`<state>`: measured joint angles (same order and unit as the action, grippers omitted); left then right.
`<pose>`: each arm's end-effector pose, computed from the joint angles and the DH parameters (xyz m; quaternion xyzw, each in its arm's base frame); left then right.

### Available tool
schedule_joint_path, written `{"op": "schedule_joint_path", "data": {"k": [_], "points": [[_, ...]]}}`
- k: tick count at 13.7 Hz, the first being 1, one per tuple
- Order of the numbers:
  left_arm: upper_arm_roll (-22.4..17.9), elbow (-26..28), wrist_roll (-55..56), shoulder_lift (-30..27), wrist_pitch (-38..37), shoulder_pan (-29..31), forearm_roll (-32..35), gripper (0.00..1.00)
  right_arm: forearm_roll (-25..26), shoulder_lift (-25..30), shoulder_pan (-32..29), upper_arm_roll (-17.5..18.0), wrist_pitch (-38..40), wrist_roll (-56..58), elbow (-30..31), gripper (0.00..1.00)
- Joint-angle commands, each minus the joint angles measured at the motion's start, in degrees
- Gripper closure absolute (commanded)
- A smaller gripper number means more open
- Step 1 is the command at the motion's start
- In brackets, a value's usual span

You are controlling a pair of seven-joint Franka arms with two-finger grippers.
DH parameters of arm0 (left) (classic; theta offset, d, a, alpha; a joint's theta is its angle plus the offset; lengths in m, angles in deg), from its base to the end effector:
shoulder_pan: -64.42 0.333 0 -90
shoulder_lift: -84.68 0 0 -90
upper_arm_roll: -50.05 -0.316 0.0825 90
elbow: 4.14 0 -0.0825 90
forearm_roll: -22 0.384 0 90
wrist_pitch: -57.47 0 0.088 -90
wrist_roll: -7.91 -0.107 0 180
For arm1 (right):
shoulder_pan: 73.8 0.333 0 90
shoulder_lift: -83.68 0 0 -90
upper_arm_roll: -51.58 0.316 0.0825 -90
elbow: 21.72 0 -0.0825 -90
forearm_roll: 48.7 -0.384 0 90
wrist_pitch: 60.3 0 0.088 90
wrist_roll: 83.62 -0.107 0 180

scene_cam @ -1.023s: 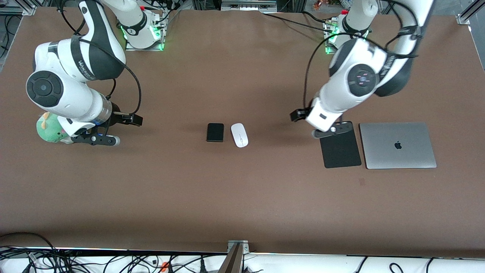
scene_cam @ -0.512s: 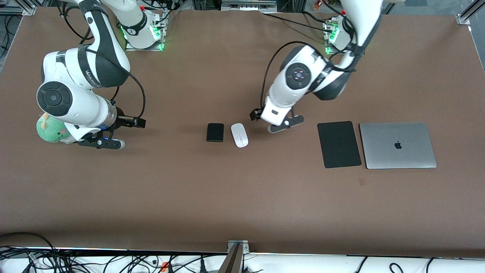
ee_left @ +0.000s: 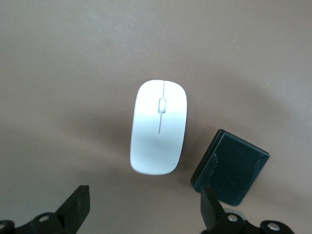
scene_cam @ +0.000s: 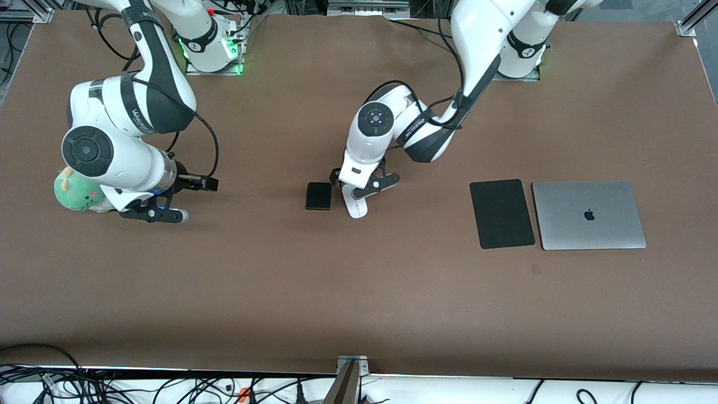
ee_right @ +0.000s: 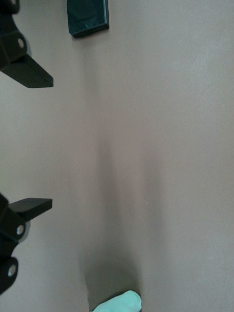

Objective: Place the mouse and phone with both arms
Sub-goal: 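Lower the left gripper over the white mouse and close on it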

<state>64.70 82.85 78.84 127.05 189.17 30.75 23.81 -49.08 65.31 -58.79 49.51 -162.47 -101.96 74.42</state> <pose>0.4998 -0.5144 0.2408 0.9724 0.2195 -0.0464 0.0640 0.6082 0.1423 0.3994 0.9931 -0.0476 -0.1027 0.0315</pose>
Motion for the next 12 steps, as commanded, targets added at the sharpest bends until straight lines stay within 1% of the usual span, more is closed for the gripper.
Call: {"op": "schedule_joint_path", "data": {"k": [1,3,5,12], "points": [[-0.8,-5.6,0.5,5.1,-0.9,-1.4,5.0,0.0,-0.1,-0.4,0.2,-0.2,-0.2,-0.6,-0.3,0.0],[-0.8,-7.6,0.4,7.9,-0.8,-2.0,7.4,0.0,-0.1,-0.5,0.2,-0.2,-0.2,-0.6,-0.3,0.0],[-0.8,-9.3,0.4,9.5,-0.8,-2.2,8.2,0.0,-0.1,-0.5,0.1,-0.2,-0.2,-0.6,-0.3,0.0],[-0.8,-9.2,-3.5,9.8,-0.8,-2.4,8.4,0.0,-0.1,-0.6,0.1,-0.2,-0.2,-0.6,-0.3,0.0]]}}
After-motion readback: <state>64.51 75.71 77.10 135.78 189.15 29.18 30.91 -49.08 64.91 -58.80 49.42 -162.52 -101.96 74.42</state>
